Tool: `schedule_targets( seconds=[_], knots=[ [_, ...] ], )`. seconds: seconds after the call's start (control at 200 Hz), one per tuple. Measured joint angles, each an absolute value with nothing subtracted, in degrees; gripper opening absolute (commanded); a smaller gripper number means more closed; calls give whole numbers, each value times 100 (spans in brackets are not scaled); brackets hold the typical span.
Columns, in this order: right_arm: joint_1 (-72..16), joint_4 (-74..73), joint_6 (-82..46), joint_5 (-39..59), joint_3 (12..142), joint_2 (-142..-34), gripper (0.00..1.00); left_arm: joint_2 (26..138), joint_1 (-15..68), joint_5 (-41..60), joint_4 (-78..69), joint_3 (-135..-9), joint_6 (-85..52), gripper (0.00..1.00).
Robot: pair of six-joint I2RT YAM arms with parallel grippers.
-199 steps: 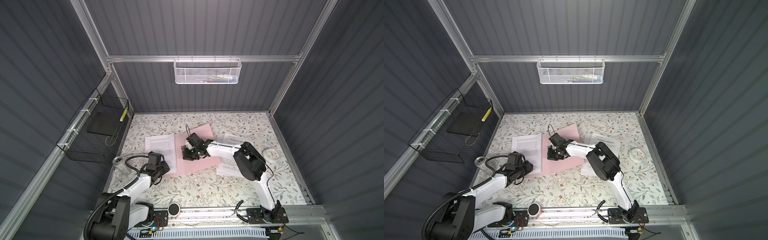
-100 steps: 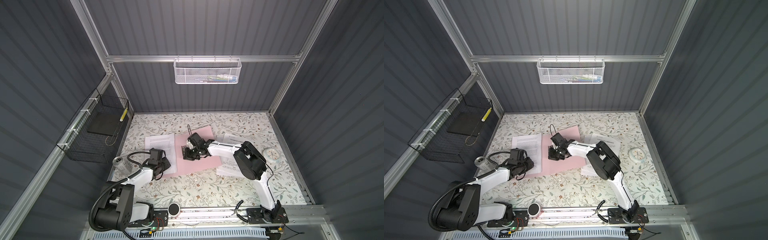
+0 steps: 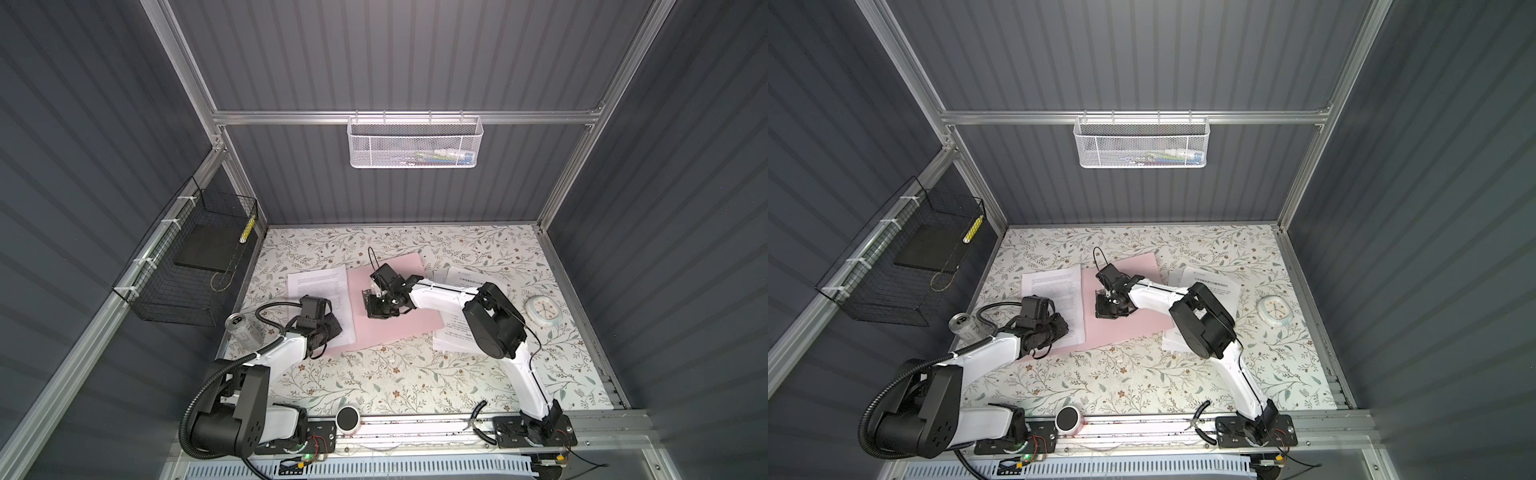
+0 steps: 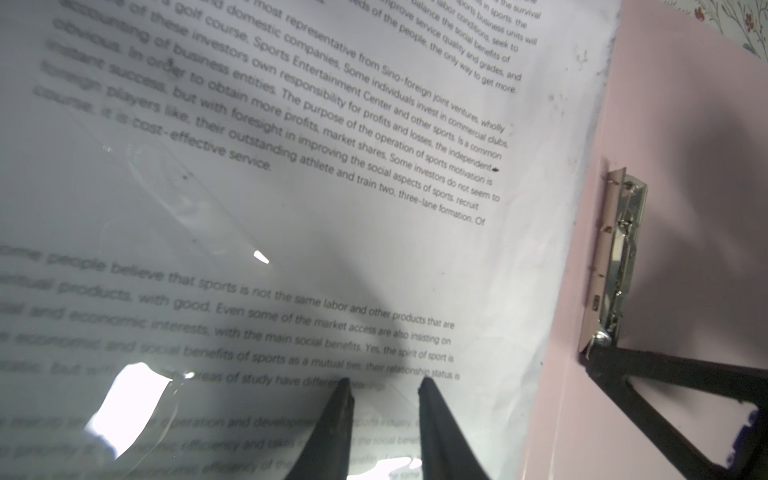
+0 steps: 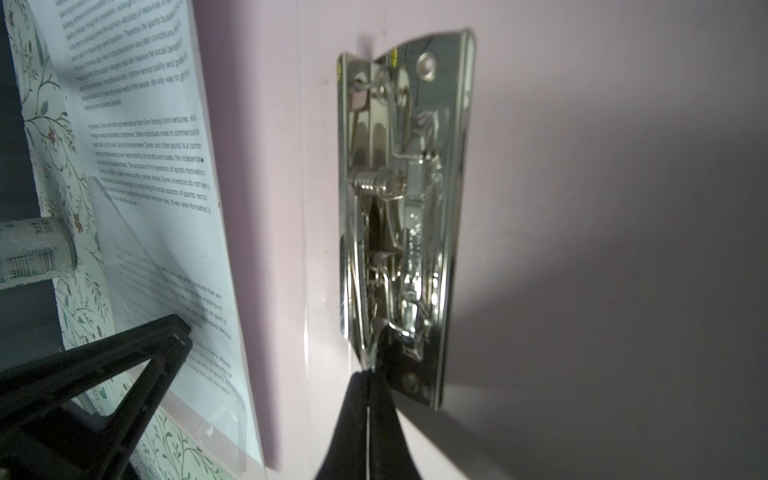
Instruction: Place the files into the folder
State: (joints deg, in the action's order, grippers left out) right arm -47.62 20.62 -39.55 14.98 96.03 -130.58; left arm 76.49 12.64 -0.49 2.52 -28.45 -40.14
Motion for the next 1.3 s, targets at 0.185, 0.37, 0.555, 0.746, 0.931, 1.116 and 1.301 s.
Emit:
schedule_targets(
  seconds=[0.185, 0.37, 0.555, 0.746, 0.931, 1.116, 1.301],
  knots=[
    [-4639, 1885, -3879, 1706, 9275, -12849, 0, 7730, 1267, -34, 246, -2912, -4012, 31],
    [-4528, 2220, -3701, 1745, 9295, -12711, 0, 7738, 1264, -30, 233, -2917, -4014, 31],
    [-4392, 2198, -3739, 2276, 9253, -12641, 0, 7745, 1264, -30, 233, -2921, -4012, 31],
    [-4128, 1610, -4160, 3140, 8739, -12455, 18, 7776, 1264, -30, 231, -2947, -4014, 31],
    [-3874, 746, -4670, 3621, 7950, -12088, 34, 7778, 1264, -45, 233, -2952, -4016, 32],
    [-3710, 305, -4998, 3815, 7682, -11985, 18, 7773, 1264, -51, 233, -2952, -4021, 32],
    [-3802, 69, -5142, 3986, 7660, -12101, 5, 7758, 1264, -80, 257, -2952, -4034, 32]
  ],
)
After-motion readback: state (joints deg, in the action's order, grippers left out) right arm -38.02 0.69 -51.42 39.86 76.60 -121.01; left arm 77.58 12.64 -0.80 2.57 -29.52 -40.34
